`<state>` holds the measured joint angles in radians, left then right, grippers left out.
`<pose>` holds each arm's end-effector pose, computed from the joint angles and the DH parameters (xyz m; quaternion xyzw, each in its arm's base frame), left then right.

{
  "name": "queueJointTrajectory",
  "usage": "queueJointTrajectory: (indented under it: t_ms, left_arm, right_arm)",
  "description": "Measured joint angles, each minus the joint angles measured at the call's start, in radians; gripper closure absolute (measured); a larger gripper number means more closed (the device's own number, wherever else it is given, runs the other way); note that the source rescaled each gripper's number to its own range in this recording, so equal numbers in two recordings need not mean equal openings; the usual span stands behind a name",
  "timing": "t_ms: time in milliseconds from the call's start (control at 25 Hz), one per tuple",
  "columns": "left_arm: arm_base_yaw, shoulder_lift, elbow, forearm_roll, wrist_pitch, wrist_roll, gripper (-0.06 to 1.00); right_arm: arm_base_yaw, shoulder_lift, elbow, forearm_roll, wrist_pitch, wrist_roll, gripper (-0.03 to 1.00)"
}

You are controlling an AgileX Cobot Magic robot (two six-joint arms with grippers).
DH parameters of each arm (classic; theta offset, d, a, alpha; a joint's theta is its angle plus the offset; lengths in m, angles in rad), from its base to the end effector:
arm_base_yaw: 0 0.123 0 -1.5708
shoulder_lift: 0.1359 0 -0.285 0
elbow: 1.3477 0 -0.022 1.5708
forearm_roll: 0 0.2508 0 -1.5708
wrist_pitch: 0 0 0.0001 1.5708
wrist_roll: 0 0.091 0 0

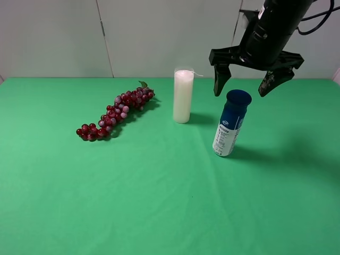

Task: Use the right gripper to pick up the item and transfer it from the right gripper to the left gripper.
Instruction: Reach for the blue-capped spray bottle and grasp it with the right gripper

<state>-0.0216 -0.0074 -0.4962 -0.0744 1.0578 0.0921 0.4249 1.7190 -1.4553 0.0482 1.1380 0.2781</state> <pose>-0.0057 -0.0058 0.2766 0.0498 0.8495 -0.0187 0.5249 0.3206 0.1494 0.2862 -0.0655 0.9894 0.0656 0.1120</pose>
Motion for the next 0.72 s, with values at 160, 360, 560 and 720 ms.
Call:
queueJointTrajectory:
  t_ms: [160,360,560,720]
  left_arm:
    - [0.0,0.0,0.0,0.0,0.0,0.0,0.15]
    - [0.0,0.0,0.0,0.0,0.0,0.0,0.15]
    - [0.0,0.0,0.0,0.0,0.0,0.0,0.15]
    - [0.0,0.0,0.0,0.0,0.0,0.0,0.15]
  right_arm:
    - [0.008,0.026,0.01,0.005,0.0,0.004,-0.03]
    - [0.008,0.061,0.022,0.012,-0.004,0.005,-0.03]
    - [0.008,0.071,0.032,0.015,-0.009,0.011,-0.03]
    - [0.008,0.076,0.084,0.022,-0.027,0.012,-0.03]
